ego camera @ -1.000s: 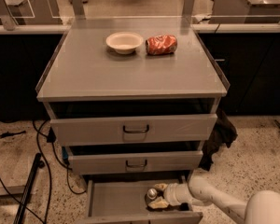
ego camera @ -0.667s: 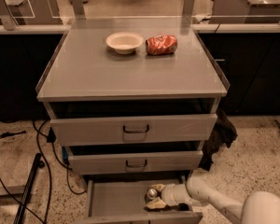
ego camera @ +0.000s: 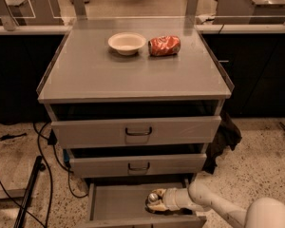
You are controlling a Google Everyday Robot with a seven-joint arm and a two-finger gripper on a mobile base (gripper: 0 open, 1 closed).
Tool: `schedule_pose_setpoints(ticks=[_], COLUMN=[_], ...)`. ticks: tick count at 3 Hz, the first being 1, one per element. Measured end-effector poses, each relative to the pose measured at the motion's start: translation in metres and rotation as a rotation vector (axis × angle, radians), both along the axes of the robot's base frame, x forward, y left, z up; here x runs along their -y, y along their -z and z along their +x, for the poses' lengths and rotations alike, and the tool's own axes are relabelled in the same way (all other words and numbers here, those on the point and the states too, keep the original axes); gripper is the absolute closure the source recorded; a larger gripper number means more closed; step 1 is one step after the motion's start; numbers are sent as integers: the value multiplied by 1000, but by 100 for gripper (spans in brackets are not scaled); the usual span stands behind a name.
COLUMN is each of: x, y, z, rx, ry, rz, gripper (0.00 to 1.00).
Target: Pick redbull can from bottom drawer and place on counter
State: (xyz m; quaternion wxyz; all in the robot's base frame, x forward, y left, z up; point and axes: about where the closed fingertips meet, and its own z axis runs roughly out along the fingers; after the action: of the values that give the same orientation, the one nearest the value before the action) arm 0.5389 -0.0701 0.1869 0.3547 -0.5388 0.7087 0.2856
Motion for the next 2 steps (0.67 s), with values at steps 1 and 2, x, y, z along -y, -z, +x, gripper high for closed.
schedule_pose_setpoints(ticks=[1,2], x=[0,-2], y=[0,-15], z=[0,-2], rx=[0,-7], ry=[0,-11], rz=[0,12], gripper=[100,100])
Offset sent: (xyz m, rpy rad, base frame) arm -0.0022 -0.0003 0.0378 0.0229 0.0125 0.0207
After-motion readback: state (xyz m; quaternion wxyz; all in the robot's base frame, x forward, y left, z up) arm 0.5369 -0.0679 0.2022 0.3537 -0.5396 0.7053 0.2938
